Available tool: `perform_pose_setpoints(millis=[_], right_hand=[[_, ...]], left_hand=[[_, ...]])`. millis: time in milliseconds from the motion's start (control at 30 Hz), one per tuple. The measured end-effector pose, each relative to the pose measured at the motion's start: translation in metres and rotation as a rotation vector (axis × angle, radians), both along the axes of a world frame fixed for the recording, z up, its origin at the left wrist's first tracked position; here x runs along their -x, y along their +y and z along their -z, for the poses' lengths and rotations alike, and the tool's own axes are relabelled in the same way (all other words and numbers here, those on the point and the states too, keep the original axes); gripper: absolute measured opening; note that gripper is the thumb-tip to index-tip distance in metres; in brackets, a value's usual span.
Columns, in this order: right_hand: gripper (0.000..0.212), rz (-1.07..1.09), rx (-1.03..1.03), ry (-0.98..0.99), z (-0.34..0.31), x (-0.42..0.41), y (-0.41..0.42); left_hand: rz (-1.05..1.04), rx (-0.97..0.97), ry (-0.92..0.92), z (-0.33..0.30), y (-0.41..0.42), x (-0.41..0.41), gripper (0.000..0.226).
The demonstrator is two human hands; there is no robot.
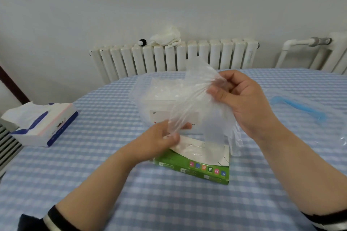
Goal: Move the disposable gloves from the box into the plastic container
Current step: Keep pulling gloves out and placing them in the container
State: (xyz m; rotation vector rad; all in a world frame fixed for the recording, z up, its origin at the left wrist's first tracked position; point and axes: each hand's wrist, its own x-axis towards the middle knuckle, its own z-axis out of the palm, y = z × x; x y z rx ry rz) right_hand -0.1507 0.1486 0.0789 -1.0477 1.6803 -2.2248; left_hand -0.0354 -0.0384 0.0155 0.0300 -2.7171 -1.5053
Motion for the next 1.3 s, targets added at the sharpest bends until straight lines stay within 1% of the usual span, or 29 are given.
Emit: perform_pose_setpoints(millis=[33,67,100,133,167,200,234,300,334,367,434,500,600,634,667,701,767,801,834,901,934,967,1034,1134,1168,1201,1301], right_hand=[[0.025,0.000,-0.036,0.026,-0.001,0.000,0.001],[0.028,-0.001,-0.076,0.065,-0.001,0.000,0.002],[0.032,-0.007,-0.128,0.111,-0.001,0.000,0.003],[0.037,-0.012,-0.182,0.165,-0.002,-0.001,0.004],[0.041,-0.010,-0.246,0.221,-0.002,-0.002,0.006],[0.046,0.001,-0.311,0.285,-0.002,-0.004,0.007],[0.050,0.027,-0.380,0.356,-0.002,-0.006,0.008],[0.057,0.109,-0.495,0.525,-0.003,-0.010,0.009],[0.062,0.150,-0.534,0.587,-0.002,-0.011,0.009],[0.068,0.175,-0.561,0.609,-0.003,-0.012,0.009],[0.086,0.154,-0.607,0.547,-0.005,-0.009,0.009],[0.106,0.039,-0.622,0.393,-0.008,-0.002,0.011],[0.125,-0.182,-0.563,0.168,-0.006,0.007,0.014],[0.128,-0.234,-0.568,0.119,-0.006,0.008,0.015],[0.124,-0.280,-0.577,0.083,-0.006,0.007,0.014],[0.111,-0.311,-0.571,0.053,-0.006,0.006,0.014],[0.074,-0.318,-0.523,0.014,-0.006,0.006,0.013],[0.061,-0.289,-0.500,0.015,-0.007,0.006,0.013],[0.054,-0.253,-0.486,0.031,-0.006,0.006,0.013],[0.057,-0.208,-0.490,0.049,-0.002,0.007,0.012],[0.060,-0.203,-0.498,0.045,-0.001,0.006,0.011],[0.062,-0.199,-0.507,0.046,0.001,0.005,0.010],[0.064,-0.165,-0.542,0.073,0.003,0.004,0.008],[0.067,-0.057,-0.554,0.100,0.003,0.006,0.006],[0.069,-0.007,-0.549,0.115,0.003,0.008,0.006],[0.071,0.053,-0.555,0.145,0.003,0.011,0.007],[0.072,0.281,-0.639,0.298,0.004,0.020,0.013]], left_hand=[[-0.027,-0.163,0.070,-0.007,0.000,-0.003,0.046],[-0.068,-0.382,0.077,-0.017,0.002,-0.003,0.072],[-0.054,-0.546,0.065,-0.027,0.003,-0.001,0.092],[0.021,-0.581,0.081,-0.038,0.002,0.002,0.100],[0.053,-0.576,0.094,-0.050,0.003,0.005,0.099],[0.049,-0.545,0.110,-0.062,0.004,0.008,0.091],[0.015,-0.502,0.137,-0.071,0.004,0.008,0.078],[-0.082,-0.331,0.246,-0.081,0.008,0.013,0.037],[-0.101,-0.265,0.280,-0.082,0.009,0.015,0.023],[-0.105,-0.245,0.299,-0.085,0.012,0.015,0.018],[-0.073,-0.262,0.321,-0.084,0.012,0.014,0.014],[-0.006,-0.294,0.292,-0.081,0.008,0.011,0.014],[0.145,-0.396,0.213,-0.081,0.002,0.005,0.032],[0.189,-0.431,0.193,-0.082,0.001,0.003,0.036],[0.212,-0.455,0.182,-0.084,0.000,0.001,0.036],[0.221,-0.461,0.177,-0.084,0.000,0.001,0.036],[0.194,-0.431,0.165,-0.084,-0.003,0.001,0.036],[0.182,-0.396,0.147,-0.084,-0.005,0.001,0.041],[0.179,-0.357,0.121,-0.086,-0.009,0.002,0.051],[0.188,-0.246,0.080,-0.093,-0.012,0.002,0.081],[0.182,-0.179,0.079,-0.097,-0.010,0.004,0.089],[0.162,-0.105,0.082,-0.101,-0.008,0.007,0.088],[0.110,0.058,0.089,-0.108,0.002,0.015,0.071],[0.087,0.346,0.125,-0.114,0.016,0.031,0.030],[0.089,0.396,0.134,-0.116,0.019,0.036,0.025],[0.083,0.417,0.135,-0.118,0.021,0.040,0.027],[-0.014,0.389,0.151,-0.125,0.018,0.055,0.033]])
